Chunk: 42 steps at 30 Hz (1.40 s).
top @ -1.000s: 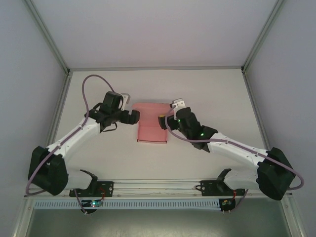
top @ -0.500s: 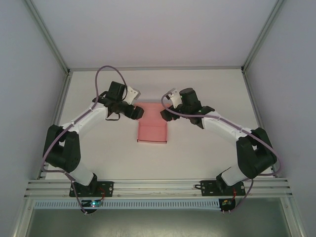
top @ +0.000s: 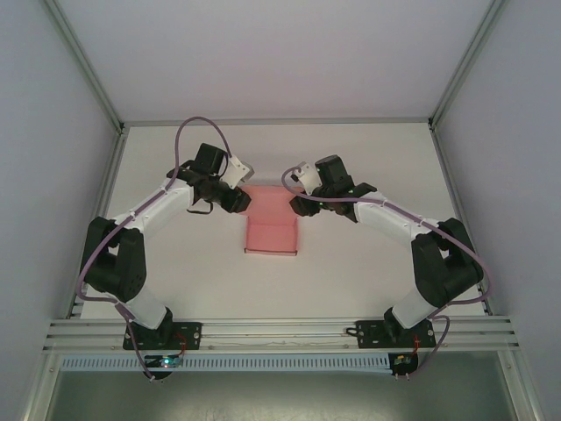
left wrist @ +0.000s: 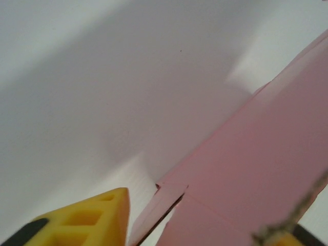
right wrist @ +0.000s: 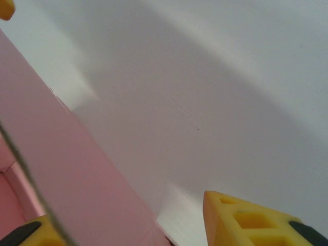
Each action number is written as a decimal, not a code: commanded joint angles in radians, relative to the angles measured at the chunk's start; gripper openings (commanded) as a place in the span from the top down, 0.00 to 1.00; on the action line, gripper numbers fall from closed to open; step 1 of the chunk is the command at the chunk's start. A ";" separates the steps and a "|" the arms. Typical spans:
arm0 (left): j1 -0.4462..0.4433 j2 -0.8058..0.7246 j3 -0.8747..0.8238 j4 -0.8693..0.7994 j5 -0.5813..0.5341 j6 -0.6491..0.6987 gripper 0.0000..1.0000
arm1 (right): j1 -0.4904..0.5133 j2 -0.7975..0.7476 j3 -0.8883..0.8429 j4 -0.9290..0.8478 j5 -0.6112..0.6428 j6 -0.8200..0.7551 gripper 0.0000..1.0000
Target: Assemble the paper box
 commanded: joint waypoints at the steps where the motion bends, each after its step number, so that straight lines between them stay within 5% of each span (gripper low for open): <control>1: 0.000 0.010 0.040 -0.038 0.001 -0.009 0.69 | -0.010 -0.006 0.019 -0.035 0.027 -0.005 0.61; 10: -0.057 -0.020 0.034 -0.016 -0.151 -0.088 1.00 | -0.004 -0.022 0.032 -0.081 0.074 0.044 0.81; 18: -0.131 -0.093 -0.050 0.095 -0.327 -0.280 1.00 | 0.027 -0.041 0.018 -0.096 0.128 0.100 0.94; 26: -0.258 -0.143 -0.076 0.177 -0.596 -0.509 1.00 | 0.158 -0.087 -0.002 0.028 0.407 0.332 1.00; 31: -0.275 -0.119 -0.113 0.318 -0.522 -0.636 1.00 | 0.200 -0.104 -0.035 0.169 0.488 0.514 1.00; 42: -0.343 -0.099 -0.183 0.492 -0.594 -0.750 1.00 | 0.286 -0.058 -0.089 0.406 0.706 0.736 1.00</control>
